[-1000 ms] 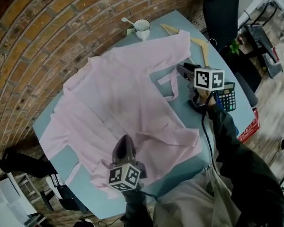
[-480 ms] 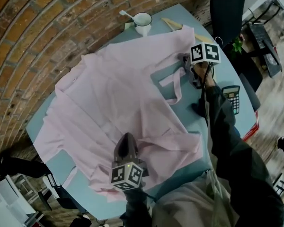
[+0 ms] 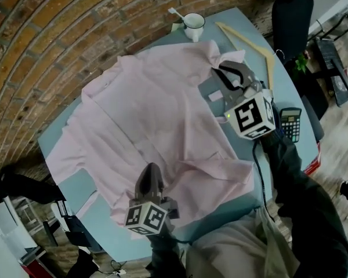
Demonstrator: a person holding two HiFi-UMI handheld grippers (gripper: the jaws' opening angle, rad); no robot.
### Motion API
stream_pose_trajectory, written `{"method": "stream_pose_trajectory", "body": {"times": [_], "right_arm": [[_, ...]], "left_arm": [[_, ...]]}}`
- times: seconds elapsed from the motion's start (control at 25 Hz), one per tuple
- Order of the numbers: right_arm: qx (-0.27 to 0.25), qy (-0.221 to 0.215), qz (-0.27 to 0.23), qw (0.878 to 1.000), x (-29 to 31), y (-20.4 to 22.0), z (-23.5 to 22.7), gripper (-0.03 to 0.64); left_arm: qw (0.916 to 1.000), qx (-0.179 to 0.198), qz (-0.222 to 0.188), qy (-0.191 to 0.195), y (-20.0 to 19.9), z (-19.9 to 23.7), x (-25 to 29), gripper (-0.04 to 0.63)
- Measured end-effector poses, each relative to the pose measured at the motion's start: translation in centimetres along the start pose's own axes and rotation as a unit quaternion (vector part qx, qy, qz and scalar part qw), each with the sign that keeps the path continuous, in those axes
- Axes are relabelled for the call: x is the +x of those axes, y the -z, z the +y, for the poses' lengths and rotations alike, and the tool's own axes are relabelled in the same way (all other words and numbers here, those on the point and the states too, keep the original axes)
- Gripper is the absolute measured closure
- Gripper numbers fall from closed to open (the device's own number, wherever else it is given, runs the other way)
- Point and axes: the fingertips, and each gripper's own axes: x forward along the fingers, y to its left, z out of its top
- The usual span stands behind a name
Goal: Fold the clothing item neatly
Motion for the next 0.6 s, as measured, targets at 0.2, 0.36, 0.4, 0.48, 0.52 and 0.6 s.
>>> {"method": "stream_pose_trajectory", "body": {"times": [0.2, 0.36, 0.4, 0.48, 0.52, 0.6], "right_arm": [[-0.427, -0.102, -0.051, 0.897, -3.2, -5.3, 16.4, 0.594], [-0.516, -0.158, -0.026, 0.841, -4.7, -1.5, 22.2, 0.574], [-0.507, -0.163, -0.016, 0.847, -5.0, -1.0, 22.2, 0.574], [-0.493, -0.141, -0.02, 0.859, -5.8, -1.0, 21.2, 0.571], [-0.487, -0.119, -0.035, 0.865, -6.4, -1.6, 20.5, 0.571], [-0.438, -0.103, -0.066, 0.89, -8.1, -2.8, 19.0, 0.591]], "left_arm": [[0.9989, -0.008, -0.029, -0.036, -1.8, 3.4, -5.0, 0.588], [0.9967, -0.024, -0.05, -0.06, -1.6, 5.3, -8.5, 0.588], [0.9964, -0.025, -0.051, -0.063, -1.3, 5.5, -9.2, 0.588], [0.9955, -0.03, -0.053, -0.072, -0.6, 6.0, -10.7, 0.588], [0.9947, -0.036, -0.056, -0.078, -0.3, 6.3, -11.4, 0.588], [0.9921, -0.057, -0.067, -0.09, 0.2, 7.0, -12.7, 0.588]]}}
